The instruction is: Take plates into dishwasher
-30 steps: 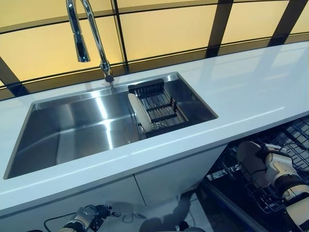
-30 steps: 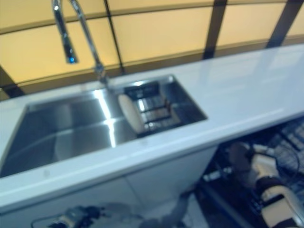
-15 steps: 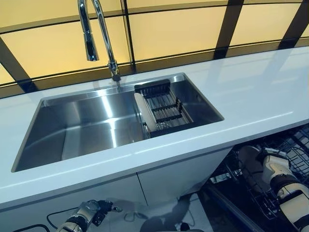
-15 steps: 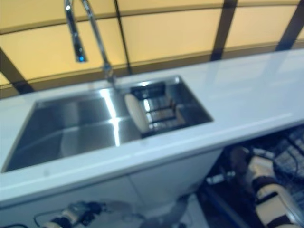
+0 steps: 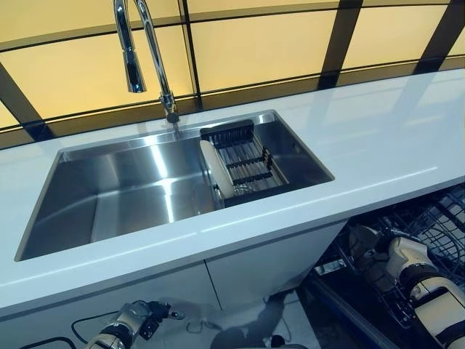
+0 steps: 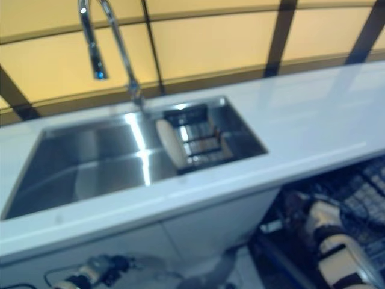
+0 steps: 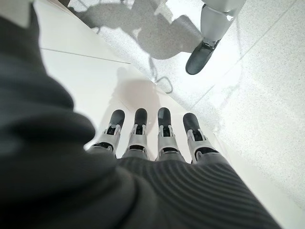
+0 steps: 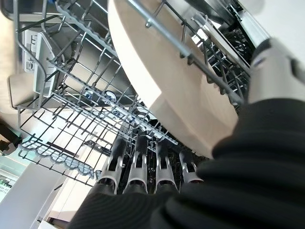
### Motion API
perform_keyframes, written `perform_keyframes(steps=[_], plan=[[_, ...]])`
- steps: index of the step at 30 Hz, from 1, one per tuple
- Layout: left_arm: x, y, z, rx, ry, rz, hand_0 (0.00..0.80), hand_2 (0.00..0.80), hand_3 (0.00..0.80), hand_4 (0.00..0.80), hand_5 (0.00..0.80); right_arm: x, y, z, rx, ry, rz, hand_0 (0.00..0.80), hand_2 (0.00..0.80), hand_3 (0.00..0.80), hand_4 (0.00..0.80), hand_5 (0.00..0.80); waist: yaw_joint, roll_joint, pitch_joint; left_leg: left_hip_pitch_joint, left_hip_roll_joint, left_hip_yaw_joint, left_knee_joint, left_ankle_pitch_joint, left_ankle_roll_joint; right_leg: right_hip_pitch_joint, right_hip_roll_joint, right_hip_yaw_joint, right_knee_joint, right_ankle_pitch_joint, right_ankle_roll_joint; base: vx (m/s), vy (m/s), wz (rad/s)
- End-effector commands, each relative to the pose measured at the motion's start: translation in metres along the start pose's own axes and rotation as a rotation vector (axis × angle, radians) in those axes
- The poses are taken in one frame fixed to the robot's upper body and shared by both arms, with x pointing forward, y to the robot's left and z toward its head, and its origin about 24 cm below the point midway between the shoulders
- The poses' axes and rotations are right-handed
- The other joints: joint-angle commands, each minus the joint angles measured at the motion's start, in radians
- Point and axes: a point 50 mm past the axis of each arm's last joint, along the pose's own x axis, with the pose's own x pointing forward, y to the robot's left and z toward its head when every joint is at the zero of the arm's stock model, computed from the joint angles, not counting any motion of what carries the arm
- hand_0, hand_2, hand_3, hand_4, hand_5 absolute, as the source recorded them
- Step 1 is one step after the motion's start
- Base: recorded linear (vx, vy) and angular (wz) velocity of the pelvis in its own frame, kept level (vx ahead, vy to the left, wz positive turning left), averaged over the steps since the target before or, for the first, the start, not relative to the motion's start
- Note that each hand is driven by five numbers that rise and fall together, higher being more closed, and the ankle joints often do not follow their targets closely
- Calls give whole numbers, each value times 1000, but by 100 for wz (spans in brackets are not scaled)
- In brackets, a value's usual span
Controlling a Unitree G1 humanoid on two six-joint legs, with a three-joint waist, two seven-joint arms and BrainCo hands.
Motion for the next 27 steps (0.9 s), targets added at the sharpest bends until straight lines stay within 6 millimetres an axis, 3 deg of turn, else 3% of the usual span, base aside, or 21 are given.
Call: perform_keyframes(steps=[1, 4, 8, 10, 16, 22, 26, 27], plan=[[-6, 24, 25, 91, -30, 66, 0, 0, 0, 0, 0, 2, -27, -16, 52, 69, -50, 0, 0, 0, 0, 0, 9, -71, 9, 90, 32, 38, 4, -65, 4, -34, -70, 9, 1, 22, 93, 5, 49, -1], [-6, 26, 23, 89, -31, 69, 0, 0, 0, 0, 0, 1, -32, -27, 107, 81, -31, 0, 0, 0, 0, 0, 0, -78, 3, 93, 32, 41, 4, -67, 4, -35, -67, 21, 1, 23, 95, -3, 50, -2], [-9, 31, 21, 89, -34, 72, 0, 0, 0, 0, 0, 1, -25, -46, 360, 95, 145, 0, 0, 0, 0, 0, -9, -89, 1, 98, 30, 43, 4, -70, 3, -36, -64, 33, 1, 27, 94, -12, 53, -4], [-12, 38, 17, 85, -37, 74, 0, 0, 0, 0, 0, -1, -33, -65, 464, 106, 174, 0, 0, 0, 0, 0, -16, -97, 0, 103, 29, 45, 4, -73, 4, -36, -62, 38, 1, 31, 93, -13, 52, -4], [-23, 60, 4, 54, -37, 78, 0, 0, 0, 0, 0, -23, -91, -145, 629, 169, 82, 0, 0, 0, 0, 0, -43, -118, -13, 118, 27, 61, 4, -78, 5, -37, -47, 60, 1, 37, 90, 4, 60, -8], [-25, 65, -12, 36, -25, 82, 0, 0, 0, 0, 0, -55, -138, -199, 681, 263, -74, 0, 0, 0, 0, 0, -47, -136, -27, 118, 25, 67, 4, -78, 6, -40, -36, 71, 1, 38, 87, 10, 26, -9], [-25, 62, -19, 29, -16, 85, 0, 0, 0, 0, 0, -74, -170, -214, 679, 284, -235, 0, 0, 0, 0, 0, -48, -142, -29, 117, 25, 69, 4, -76, 5, -38, -34, 72, 1, 38, 88, 11, -5, -13], [-24, 62, -20, 27, -12, 88, 0, 0, 0, 0, 0, -84, -188, -214, 699, 256, -337, 0, 0, 0, 0, 0, -46, -146, -27, 117, 25, 67, 4, -76, 5, -36, -34, 71, 1, 37, 88, 7, -9, -4]])
